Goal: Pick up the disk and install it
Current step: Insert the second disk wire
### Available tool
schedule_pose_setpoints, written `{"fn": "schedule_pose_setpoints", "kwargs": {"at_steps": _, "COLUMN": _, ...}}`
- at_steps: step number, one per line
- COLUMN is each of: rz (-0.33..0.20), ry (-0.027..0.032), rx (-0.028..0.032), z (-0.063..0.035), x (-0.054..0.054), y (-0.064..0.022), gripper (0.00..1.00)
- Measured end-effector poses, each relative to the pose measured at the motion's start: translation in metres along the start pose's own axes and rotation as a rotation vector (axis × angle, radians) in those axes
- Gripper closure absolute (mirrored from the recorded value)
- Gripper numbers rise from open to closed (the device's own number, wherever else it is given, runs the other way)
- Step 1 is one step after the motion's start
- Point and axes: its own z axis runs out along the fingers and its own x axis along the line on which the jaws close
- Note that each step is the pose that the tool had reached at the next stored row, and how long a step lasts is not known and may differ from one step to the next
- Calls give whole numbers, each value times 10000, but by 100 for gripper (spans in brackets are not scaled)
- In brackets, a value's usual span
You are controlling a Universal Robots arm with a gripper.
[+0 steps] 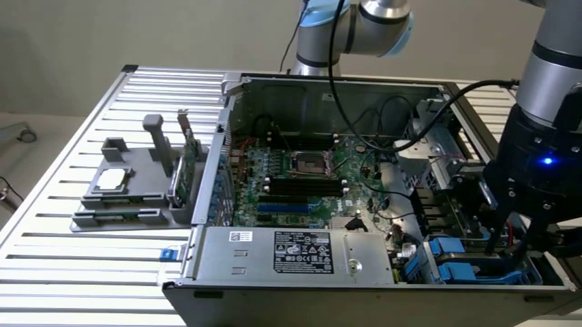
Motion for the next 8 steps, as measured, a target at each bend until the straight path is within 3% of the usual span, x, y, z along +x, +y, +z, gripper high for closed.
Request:
{"fn": "schedule_pose_setpoints", "kwargs": {"at_steps": 4, "rz": 10, "ry": 96, "rx": -22, "z": -66, "x": -33, "y": 13, "gripper": 69}}
{"fn": "schedule_pose_setpoints", "kwargs": {"at_steps": 8, "rz": 39, "ry": 255, "rx": -126, "z": -94, "x": -56, "y": 27, "gripper": 69}}
